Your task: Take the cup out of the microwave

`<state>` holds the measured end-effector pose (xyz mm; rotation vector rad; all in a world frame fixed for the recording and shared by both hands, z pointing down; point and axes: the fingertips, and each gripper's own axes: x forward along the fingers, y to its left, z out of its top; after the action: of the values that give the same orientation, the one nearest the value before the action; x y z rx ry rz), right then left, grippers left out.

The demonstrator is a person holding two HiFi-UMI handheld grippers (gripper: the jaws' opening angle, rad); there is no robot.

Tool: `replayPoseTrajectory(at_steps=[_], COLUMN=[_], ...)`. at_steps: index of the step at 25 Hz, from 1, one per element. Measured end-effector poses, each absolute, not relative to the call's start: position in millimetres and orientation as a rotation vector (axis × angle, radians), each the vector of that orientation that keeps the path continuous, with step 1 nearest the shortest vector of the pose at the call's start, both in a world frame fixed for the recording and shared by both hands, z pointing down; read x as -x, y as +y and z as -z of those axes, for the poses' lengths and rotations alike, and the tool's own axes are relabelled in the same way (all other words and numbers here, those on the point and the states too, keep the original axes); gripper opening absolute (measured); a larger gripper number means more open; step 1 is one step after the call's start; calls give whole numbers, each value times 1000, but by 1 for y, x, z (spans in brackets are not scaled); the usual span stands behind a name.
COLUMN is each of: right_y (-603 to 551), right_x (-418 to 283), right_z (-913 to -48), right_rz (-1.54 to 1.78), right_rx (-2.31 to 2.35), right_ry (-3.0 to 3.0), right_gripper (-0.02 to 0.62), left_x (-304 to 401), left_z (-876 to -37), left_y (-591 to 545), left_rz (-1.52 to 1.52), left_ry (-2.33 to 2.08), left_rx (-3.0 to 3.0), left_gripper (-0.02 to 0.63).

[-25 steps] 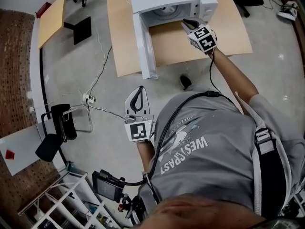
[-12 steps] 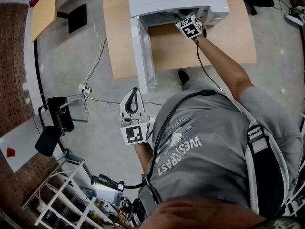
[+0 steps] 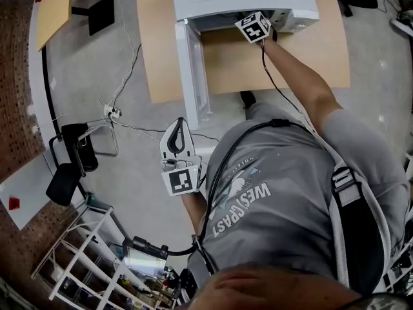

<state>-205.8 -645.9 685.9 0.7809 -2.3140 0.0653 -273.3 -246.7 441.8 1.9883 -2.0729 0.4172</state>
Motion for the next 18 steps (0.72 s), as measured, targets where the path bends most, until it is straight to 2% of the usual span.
replayPoseTrajectory(at_steps=[8, 18], right_y=[-628, -557], right_x=[197, 173], right_z=[-678, -649], right_rz=[-227, -232], right_rx=[-827, -831], right_ry=[-2402, -2428], right_gripper=[71, 71], left_x=[268, 268], left_z=[-438, -431], left_y=[-237, -181], left_rz=[-419, -403], left_ry=[-2073, -2086], left_rx=[-2003, -2045], left_gripper=[44, 44])
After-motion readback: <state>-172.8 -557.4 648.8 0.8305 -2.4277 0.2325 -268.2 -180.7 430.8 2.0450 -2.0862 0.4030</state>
